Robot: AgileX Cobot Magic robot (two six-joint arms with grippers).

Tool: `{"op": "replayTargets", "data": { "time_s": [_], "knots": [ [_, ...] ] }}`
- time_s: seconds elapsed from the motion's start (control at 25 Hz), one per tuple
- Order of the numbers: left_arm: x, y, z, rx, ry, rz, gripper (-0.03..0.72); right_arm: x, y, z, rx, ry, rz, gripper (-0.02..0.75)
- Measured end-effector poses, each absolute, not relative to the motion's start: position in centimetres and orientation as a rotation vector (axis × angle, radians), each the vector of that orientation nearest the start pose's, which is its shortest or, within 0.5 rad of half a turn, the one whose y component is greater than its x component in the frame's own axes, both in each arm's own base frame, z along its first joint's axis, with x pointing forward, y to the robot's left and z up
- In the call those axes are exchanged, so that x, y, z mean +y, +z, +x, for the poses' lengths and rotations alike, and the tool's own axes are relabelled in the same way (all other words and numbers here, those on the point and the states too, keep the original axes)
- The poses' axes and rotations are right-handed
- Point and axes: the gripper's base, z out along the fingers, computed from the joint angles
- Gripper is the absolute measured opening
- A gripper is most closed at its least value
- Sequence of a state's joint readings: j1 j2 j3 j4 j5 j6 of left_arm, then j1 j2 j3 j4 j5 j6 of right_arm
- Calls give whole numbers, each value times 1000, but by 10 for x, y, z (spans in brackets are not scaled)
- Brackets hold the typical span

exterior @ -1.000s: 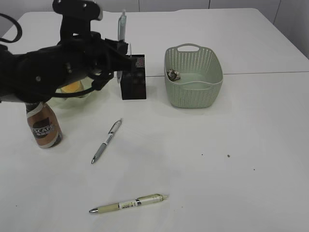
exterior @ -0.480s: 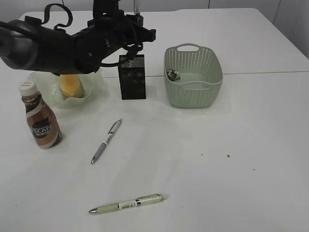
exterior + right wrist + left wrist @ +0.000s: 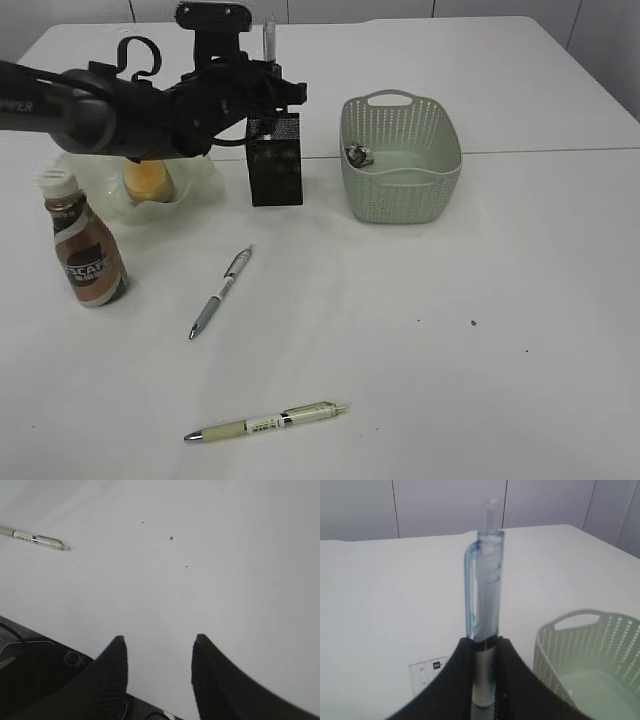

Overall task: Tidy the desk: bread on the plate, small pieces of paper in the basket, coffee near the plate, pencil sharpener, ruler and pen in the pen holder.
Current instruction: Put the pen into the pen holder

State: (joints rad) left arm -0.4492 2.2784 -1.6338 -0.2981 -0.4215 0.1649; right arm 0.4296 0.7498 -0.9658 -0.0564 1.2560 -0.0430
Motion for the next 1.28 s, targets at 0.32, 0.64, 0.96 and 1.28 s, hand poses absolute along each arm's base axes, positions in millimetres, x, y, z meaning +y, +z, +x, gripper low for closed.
{"op": "replayTargets", "data": {
  "time_s": [0.32, 0.64, 0.96, 1.28],
  "knots": [
    [-220, 163, 482, 1775, -333, 178, 79, 39, 365, 97, 2454, 81, -591, 313],
    [-221, 159, 481, 1814, -358, 157, 257, 39, 365, 97, 2454, 79, -591, 313],
    [-221, 162, 480, 1833, -364, 166, 454, 39, 365, 97, 2454, 79, -591, 313],
    [-219, 232, 458, 1928, -399, 265, 419, 39, 365, 97, 2454, 79, -591, 313]
  ]
}}
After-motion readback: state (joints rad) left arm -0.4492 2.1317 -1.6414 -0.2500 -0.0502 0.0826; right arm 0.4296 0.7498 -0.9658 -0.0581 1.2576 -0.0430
